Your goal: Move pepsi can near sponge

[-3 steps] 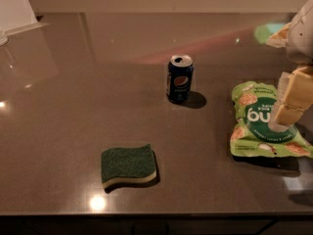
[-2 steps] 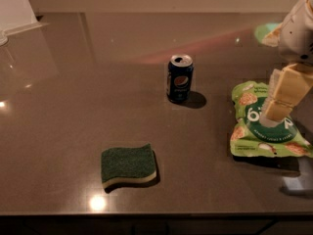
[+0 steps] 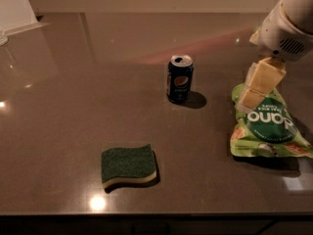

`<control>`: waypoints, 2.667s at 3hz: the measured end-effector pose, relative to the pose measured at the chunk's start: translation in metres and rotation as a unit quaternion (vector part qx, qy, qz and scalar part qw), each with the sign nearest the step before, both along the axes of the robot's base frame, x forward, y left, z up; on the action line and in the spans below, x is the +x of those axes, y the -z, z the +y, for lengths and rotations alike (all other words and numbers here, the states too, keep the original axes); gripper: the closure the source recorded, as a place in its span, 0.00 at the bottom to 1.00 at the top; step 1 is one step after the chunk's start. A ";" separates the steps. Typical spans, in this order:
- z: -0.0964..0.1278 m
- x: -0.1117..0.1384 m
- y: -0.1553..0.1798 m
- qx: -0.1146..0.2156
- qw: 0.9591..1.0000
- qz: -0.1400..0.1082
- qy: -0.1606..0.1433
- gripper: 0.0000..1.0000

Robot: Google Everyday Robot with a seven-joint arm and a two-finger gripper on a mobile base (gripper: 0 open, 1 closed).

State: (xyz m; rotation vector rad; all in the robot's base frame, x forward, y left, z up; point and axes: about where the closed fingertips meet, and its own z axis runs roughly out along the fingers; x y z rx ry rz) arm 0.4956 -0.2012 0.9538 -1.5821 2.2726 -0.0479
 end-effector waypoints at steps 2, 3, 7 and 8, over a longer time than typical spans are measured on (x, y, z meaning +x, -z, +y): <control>0.044 0.057 0.044 0.098 0.995 -0.009 0.015 0.00; 0.059 0.082 0.055 0.131 0.991 -0.013 0.022 0.00; 0.124 0.096 0.061 0.227 0.974 0.003 -0.020 0.21; 0.132 0.092 0.059 0.239 0.970 0.005 -0.032 0.45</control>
Offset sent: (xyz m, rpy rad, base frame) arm 0.0883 0.0637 -0.0624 0.2918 -0.0333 -0.0446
